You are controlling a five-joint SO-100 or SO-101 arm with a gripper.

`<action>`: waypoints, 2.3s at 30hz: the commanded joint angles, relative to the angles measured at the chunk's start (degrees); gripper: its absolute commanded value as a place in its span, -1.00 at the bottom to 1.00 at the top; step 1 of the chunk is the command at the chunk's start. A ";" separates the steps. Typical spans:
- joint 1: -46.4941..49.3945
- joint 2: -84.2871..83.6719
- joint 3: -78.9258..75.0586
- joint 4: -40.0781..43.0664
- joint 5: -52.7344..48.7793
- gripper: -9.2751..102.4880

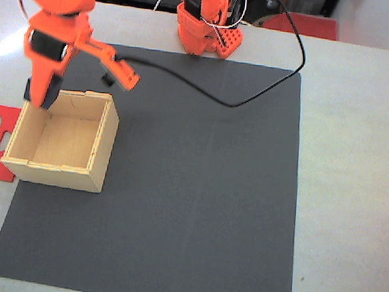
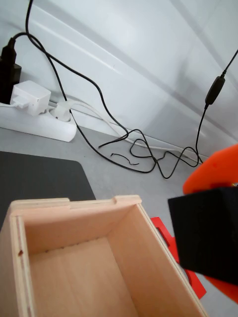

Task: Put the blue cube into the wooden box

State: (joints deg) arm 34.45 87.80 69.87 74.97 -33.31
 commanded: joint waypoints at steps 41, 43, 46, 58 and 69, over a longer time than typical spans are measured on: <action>-0.88 -6.77 -1.49 0.09 4.13 -0.83; -1.32 -0.53 -1.76 1.67 3.78 -0.83; -2.37 10.28 -2.02 3.43 3.78 -0.83; -21.09 56.69 5.71 8.00 2.29 -0.83; -33.31 89.82 32.08 1.14 -4.48 -0.83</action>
State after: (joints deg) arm 2.46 170.77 96.86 77.52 -35.86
